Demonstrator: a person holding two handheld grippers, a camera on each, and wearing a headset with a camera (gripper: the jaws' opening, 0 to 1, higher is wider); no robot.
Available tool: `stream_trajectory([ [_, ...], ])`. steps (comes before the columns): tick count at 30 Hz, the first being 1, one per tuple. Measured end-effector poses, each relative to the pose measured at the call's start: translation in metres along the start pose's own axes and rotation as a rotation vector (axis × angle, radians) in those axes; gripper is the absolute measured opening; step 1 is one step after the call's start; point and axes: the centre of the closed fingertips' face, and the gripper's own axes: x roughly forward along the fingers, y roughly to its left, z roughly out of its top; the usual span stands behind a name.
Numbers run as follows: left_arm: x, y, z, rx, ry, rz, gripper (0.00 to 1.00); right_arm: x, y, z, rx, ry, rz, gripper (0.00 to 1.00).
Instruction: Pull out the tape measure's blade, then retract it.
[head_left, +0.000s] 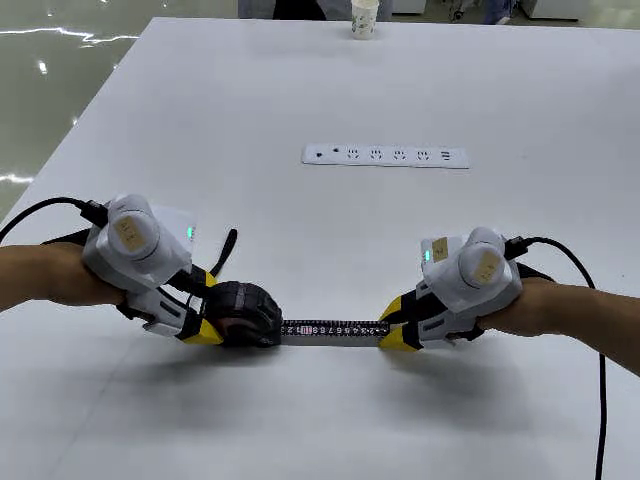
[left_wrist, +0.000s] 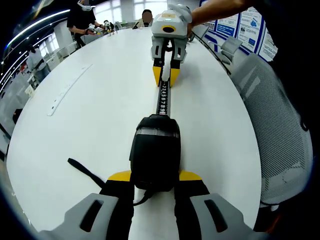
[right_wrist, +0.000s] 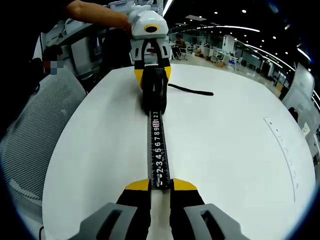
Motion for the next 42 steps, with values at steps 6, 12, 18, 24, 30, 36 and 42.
stream_trajectory([
  [6, 0.000, 0.000, 0.000, -0.002, 0.001, -0.001, 0.25, -0.003, -0.001, -0.004, 0.003, 0.001, -0.005, 0.10],
  [12, 0.000, 0.001, 0.000, -0.002, 0.001, -0.002, 0.25, -0.007, -0.003, -0.010, 0.008, 0.006, -0.008, 0.10],
  [18, 0.000, 0.001, 0.000, -0.002, 0.003, -0.003, 0.25, -0.012, -0.003, -0.017, 0.009, 0.009, -0.012, 0.10],
  [24, -0.001, 0.000, 0.001, -0.003, 0.004, -0.005, 0.25, -0.017, -0.003, -0.024, 0.014, 0.017, -0.013, 0.10],
  [30, -0.001, 0.001, 0.001, -0.003, 0.006, -0.005, 0.25, -0.023, -0.004, -0.031, 0.014, 0.025, -0.016, 0.10],
  [36, -0.001, 0.001, 0.001, -0.005, 0.006, -0.005, 0.25, -0.028, -0.004, -0.036, 0.021, 0.030, -0.020, 0.10],
  [42, -0.001, 0.001, 0.002, -0.009, 0.006, -0.005, 0.25, -0.033, -0.005, -0.040, 0.030, 0.032, -0.022, 0.10],
])
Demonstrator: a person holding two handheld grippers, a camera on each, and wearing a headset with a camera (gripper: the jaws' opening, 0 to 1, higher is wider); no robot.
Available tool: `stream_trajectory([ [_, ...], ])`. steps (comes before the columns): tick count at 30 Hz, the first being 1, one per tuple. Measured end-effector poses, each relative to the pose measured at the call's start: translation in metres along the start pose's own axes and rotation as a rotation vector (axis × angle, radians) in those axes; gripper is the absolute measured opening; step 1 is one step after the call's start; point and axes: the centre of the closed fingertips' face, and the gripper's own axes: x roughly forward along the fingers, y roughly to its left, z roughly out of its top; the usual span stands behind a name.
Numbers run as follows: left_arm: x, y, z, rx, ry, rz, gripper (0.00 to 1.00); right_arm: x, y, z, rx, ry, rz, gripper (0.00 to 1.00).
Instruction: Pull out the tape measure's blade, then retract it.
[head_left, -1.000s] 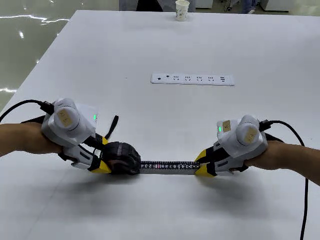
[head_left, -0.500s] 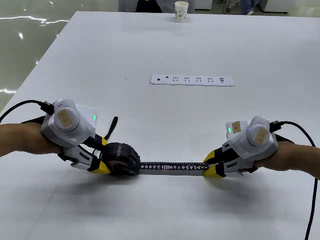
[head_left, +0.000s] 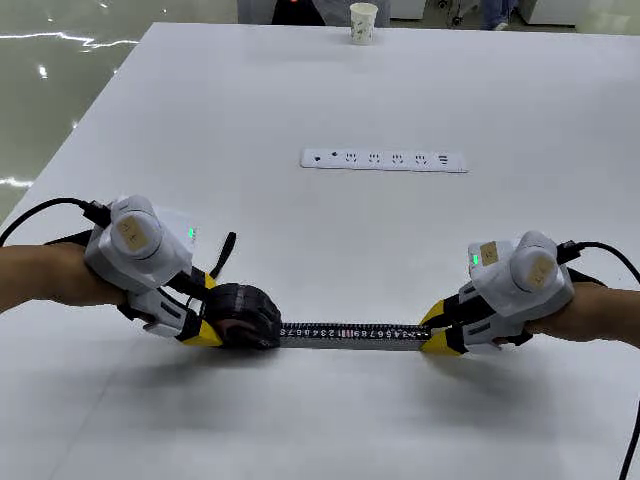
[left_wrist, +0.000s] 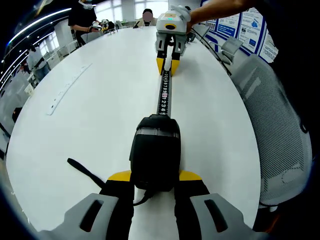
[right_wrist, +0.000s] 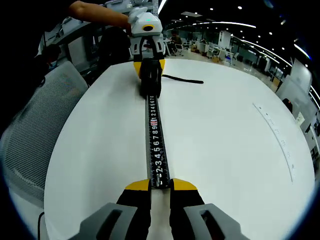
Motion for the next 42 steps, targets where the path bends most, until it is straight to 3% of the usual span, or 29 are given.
stream_trajectory([
  [42, 0.002, -0.002, -0.001, 0.008, 0.018, -0.012, 0.25, -0.027, 0.001, -0.035, 0.028, 0.027, -0.018, 0.10],
])
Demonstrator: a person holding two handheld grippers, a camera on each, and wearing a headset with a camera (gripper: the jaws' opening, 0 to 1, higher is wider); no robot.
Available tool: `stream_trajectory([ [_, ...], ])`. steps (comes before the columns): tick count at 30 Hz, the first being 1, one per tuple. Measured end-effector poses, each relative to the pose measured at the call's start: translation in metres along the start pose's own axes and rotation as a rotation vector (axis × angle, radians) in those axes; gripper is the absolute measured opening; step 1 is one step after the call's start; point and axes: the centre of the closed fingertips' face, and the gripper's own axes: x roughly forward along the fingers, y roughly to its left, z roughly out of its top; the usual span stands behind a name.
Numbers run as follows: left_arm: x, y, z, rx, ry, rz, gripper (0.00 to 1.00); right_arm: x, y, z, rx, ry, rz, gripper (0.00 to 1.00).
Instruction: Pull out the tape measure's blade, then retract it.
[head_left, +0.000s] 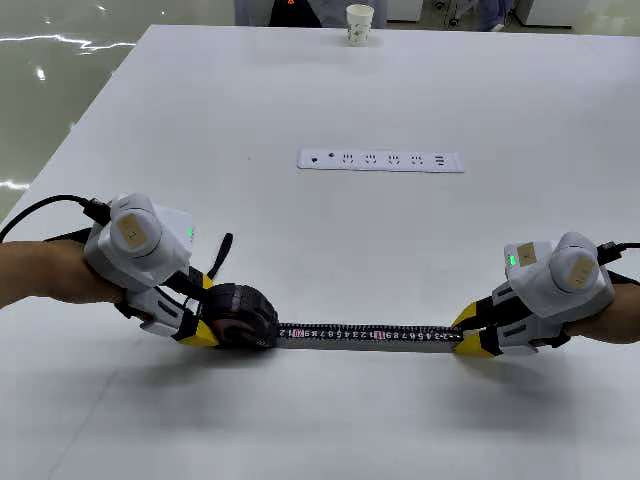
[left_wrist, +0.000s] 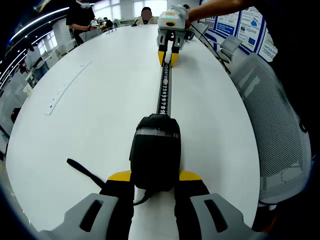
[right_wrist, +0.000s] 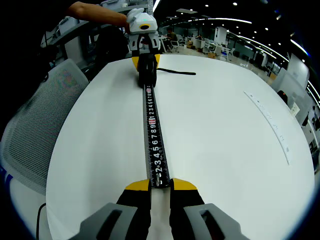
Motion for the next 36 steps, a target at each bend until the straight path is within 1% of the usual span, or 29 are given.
stream_trajectory([
  [8, 0.0005, 0.0005, -0.0007, 0.011, 0.003, 0.003, 0.25, 0.0008, 0.0006, 0.0005, -0.014, 0.011, 0.005, 0.10],
  [14, 0.0006, 0.0014, -0.0008, 0.027, 0.011, 0.006, 0.26, 0.0017, 0.0020, 0.0023, -0.033, 0.030, 0.010, 0.11],
  [27, 0.0015, 0.0013, 0.0003, 0.038, 0.031, 0.010, 0.26, 0.0017, -0.0002, 0.0010, -0.065, 0.071, 0.023, 0.12],
  [36, 0.0019, 0.0003, 0.0008, 0.049, 0.044, 0.011, 0.27, 0.0014, -0.0006, 0.0007, -0.068, 0.079, 0.020, 0.12],
])
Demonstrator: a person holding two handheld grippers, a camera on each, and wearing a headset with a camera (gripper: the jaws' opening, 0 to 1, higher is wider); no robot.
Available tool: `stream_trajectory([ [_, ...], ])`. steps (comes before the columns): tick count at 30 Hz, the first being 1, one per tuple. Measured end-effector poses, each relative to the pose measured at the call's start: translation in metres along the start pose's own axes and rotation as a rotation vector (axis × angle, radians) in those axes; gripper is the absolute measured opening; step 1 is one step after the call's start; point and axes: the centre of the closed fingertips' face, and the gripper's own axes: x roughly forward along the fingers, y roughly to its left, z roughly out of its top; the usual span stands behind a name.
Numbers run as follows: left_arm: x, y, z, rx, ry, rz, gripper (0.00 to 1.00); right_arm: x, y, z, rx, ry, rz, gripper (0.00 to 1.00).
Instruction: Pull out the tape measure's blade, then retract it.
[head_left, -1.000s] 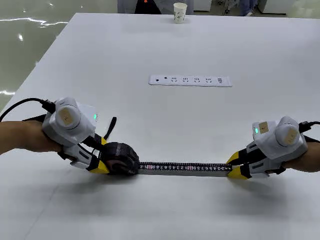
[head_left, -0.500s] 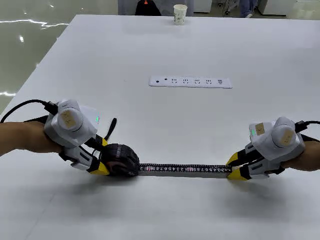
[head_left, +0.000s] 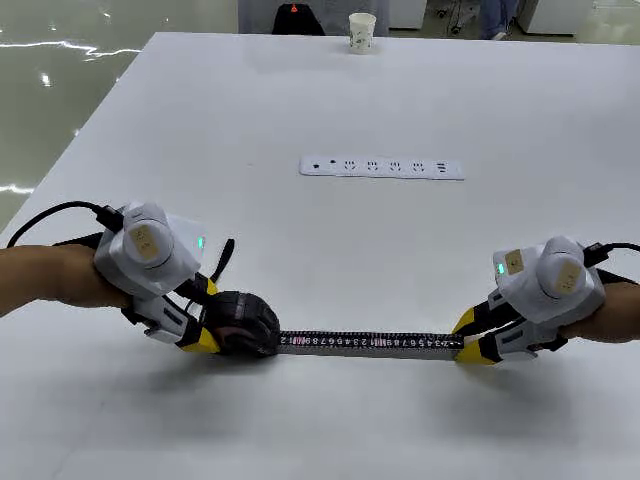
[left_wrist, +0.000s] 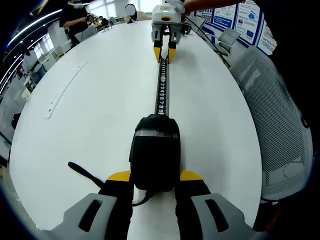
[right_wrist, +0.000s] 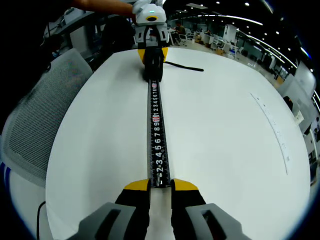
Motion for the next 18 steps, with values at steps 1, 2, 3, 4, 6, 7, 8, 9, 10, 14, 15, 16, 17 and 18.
stream_trajectory([
  [1, 0.0001, -0.0001, 0.0000, 0.001, 0.001, 0.000, 0.27, -0.0001, 0.0002, 0.0000, -0.001, 0.001, 0.000, 0.12],
  [2, 0.0001, -0.0001, 0.0003, 0.002, 0.001, 0.000, 0.27, -0.0001, 0.0001, 0.0001, -0.003, 0.002, -0.001, 0.12],
  [3, 0.0002, -0.0002, 0.0003, 0.003, 0.003, 0.000, 0.27, -0.0003, 0.0000, 0.0000, -0.003, 0.003, -0.002, 0.12],
  [4, 0.0001, -0.0001, 0.0002, 0.004, 0.003, 0.000, 0.27, -0.0004, -0.0002, 0.0000, -0.004, 0.004, -0.004, 0.13],
  [6, 0.0003, -0.0001, 0.0002, 0.005, 0.004, 0.000, 0.27, -0.0005, -0.0004, -0.0003, -0.004, 0.005, -0.005, 0.13],
  [7, 0.0003, -0.0001, 0.0003, 0.005, 0.005, 0.000, 0.27, -0.0006, -0.0003, -0.0004, -0.001, 0.005, -0.005, 0.13],
  [8, 0.0004, -0.0001, 0.0004, 0.005, 0.005, 0.000, 0.27, -0.0007, -0.0002, -0.0004, -0.001, 0.005, -0.006, 0.13],
  [9, 0.0005, -0.0001, 0.0006, 0.005, 0.006, 0.001, 0.27, -0.0009, -0.0003, -0.0003, 0.002, 0.005, -0.007, 0.13],
  [10, 0.0006, -0.0002, 0.0010, 0.006, 0.007, 0.001, 0.27, -0.0010, -0.0005, -0.0003, 0.002, 0.004, -0.009, 0.13],
  [14, 0.0002, 0.0016, 0.0006, 0.001, 0.011, 0.011, 0.29, -0.0013, -0.0014, -0.0009, 0.005, 0.005, -0.014, 0.14],
  [15, 0.0001, 0.0020, 0.0004, -0.002, 0.013, 0.013, 0.30, -0.0014, -0.0019, -0.0010, 0.007, 0.005, -0.017, 0.14],
  [16, 0.0001, 0.0024, 0.0001, -0.006, 0.015, 0.015, 0.31, -0.0016, -0.0023, -0.0011, 0.007, 0.005, -0.019, 0.15],
  [17, 0.0000, 0.0029, 0.0001, -0.008, 0.016, 0.019, 0.31, -0.0017, -0.0032, -0.0011, 0.004, 0.005, -0.024, 0.16],
  [18, -0.0001, 0.0030, 0.0000, -0.009, 0.018, 0.021, 0.31, -0.0016, -0.0029, -0.0012, 0.005, 0.006, -0.023, 0.16],
])
